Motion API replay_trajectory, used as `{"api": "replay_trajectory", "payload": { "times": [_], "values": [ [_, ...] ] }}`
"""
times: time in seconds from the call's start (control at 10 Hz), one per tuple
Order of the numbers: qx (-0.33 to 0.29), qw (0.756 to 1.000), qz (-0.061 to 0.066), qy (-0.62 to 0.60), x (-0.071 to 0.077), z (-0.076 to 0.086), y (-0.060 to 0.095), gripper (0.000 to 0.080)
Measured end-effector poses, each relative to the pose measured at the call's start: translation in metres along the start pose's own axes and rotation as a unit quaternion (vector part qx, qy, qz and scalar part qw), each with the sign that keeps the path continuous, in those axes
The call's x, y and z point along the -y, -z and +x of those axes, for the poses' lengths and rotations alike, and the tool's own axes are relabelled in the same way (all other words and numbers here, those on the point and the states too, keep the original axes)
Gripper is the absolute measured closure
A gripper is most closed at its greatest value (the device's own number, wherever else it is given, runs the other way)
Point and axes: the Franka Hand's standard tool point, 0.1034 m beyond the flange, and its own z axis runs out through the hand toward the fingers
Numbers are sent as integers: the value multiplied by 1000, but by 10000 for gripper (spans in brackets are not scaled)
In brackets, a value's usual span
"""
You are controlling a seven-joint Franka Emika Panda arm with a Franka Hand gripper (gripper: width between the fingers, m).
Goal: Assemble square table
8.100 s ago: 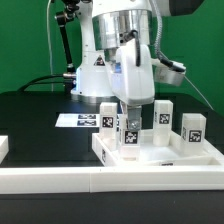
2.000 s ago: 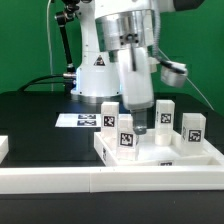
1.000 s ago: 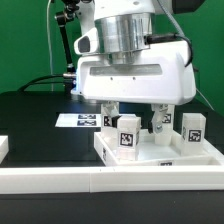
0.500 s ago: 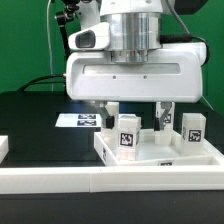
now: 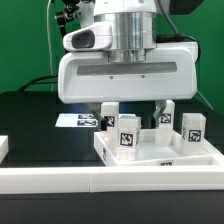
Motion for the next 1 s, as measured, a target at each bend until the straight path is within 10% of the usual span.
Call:
{"api": "replay_trajectory", "payload": {
  "times": [0.1,0.3,1.0],
  "values": [
    [0,1000,0,0,0,0,0,246],
    [0,1000,0,-7,0,0,0,511],
    [-9,975,0,-221,-1,-1,0,509]
  ]
}}
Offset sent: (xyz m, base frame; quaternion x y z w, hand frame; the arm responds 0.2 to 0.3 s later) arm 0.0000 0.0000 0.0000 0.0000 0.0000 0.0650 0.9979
